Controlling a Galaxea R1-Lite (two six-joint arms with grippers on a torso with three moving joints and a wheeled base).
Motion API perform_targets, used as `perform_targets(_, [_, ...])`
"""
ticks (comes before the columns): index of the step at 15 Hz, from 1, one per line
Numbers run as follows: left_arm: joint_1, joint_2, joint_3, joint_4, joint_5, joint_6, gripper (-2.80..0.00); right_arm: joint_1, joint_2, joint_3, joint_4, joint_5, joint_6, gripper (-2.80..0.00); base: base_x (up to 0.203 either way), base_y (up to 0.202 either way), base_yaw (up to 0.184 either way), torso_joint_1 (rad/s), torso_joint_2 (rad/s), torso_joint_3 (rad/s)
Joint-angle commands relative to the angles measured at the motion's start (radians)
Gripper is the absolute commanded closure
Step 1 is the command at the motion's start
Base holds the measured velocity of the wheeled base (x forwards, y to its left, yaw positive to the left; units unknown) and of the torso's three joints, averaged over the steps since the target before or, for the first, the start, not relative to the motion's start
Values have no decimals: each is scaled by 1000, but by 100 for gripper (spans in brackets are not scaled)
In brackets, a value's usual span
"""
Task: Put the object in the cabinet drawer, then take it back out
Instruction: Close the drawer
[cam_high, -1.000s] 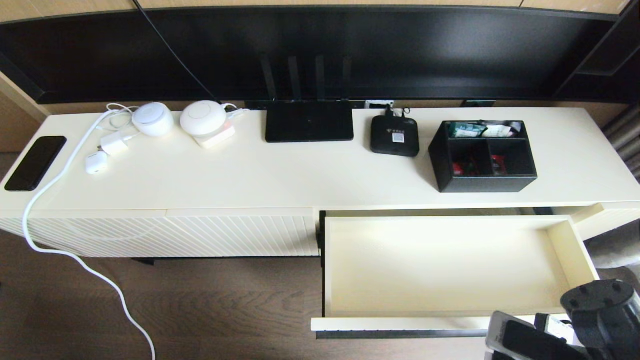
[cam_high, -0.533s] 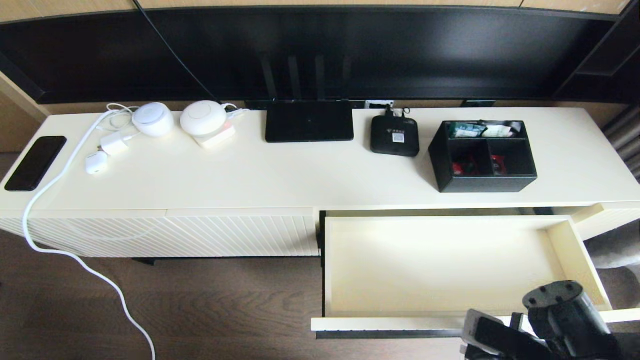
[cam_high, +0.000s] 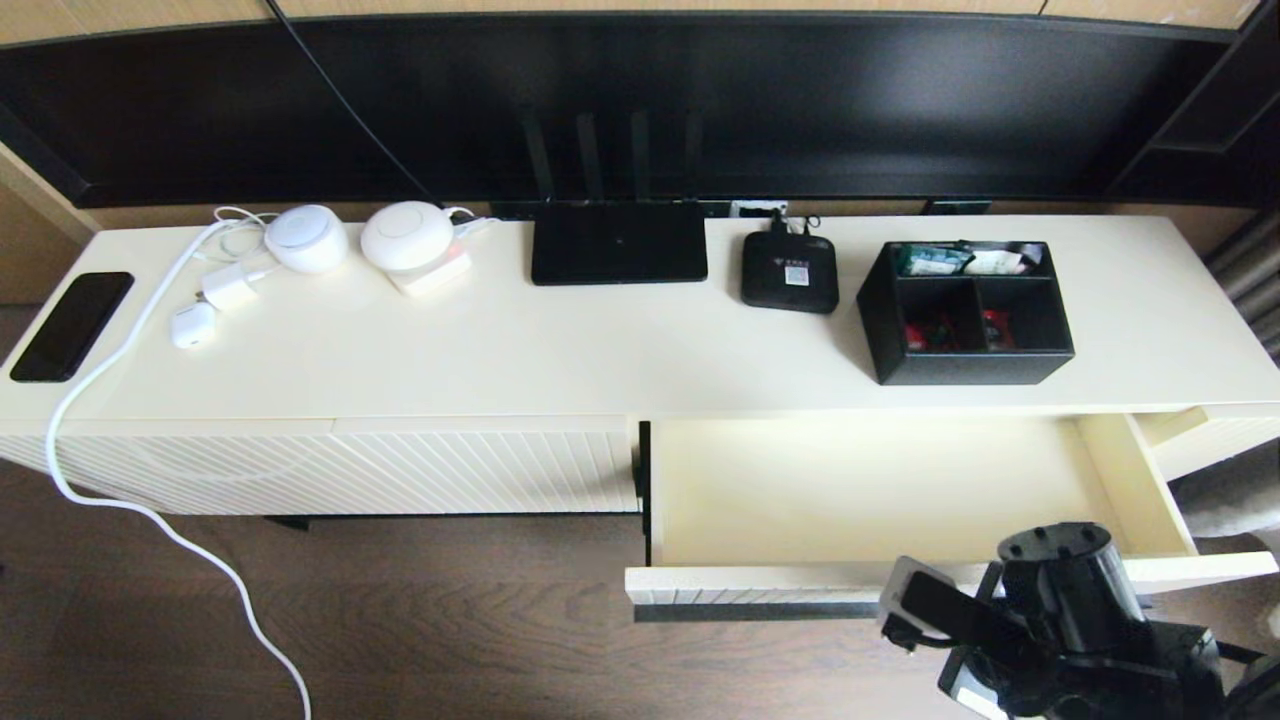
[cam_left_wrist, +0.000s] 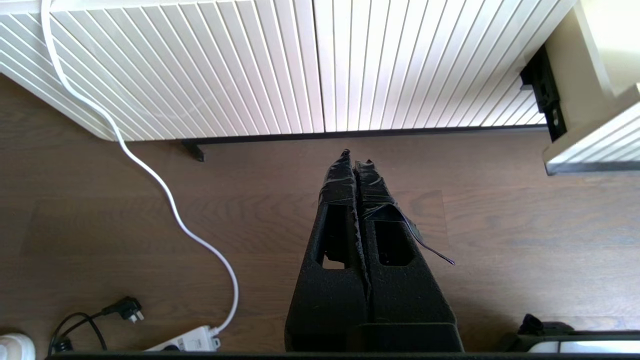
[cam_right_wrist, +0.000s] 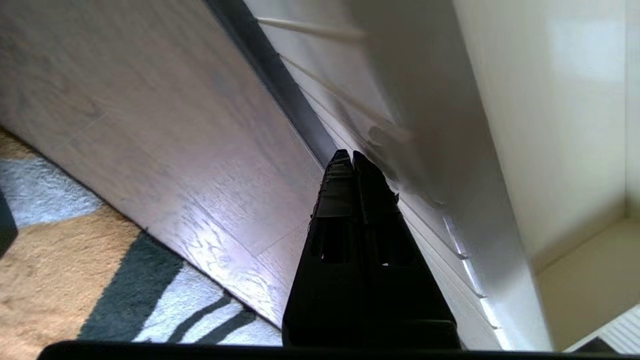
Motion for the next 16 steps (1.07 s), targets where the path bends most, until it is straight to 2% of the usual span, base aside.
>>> perform_targets(1, [0,0,1,0,0,0,0,-40,-20,-39,-3,-1,-46,0,0,0,0,0,0,0])
perform_targets(4, [0,0,0,0,0,0,0,-87,-24,-78,-13,2,-114,0,0,0,0,0,0,0])
perform_targets(10, [0,1,0,0,0,0,0,-120,58,-171,-107,7,-108,0,0,0,0,0,0,0])
perform_targets(14, [0,0,-1,-1,0,0,0,-127,129,-194,-223,9,-109,0,0,0,0,0,0,0])
perform_targets(16, [0,1,0,0,0,0,0,-127,137,-207,-229,11,-111,0,0,0,0,0,0,0])
